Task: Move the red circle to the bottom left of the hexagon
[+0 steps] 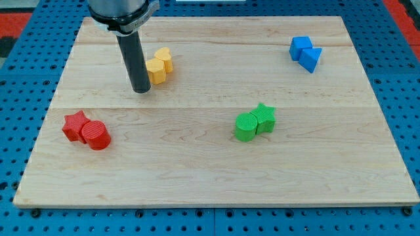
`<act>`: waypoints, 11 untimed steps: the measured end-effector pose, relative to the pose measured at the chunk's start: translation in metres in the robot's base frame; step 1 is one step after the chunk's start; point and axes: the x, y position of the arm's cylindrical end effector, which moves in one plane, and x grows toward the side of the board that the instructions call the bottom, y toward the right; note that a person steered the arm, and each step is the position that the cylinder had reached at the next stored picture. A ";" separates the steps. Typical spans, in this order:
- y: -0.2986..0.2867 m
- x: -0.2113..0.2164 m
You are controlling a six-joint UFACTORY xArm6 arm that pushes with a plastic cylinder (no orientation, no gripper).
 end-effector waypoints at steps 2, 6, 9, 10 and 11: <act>0.031 0.000; 0.098 0.066; -0.053 0.203; -0.068 0.169; -0.068 0.169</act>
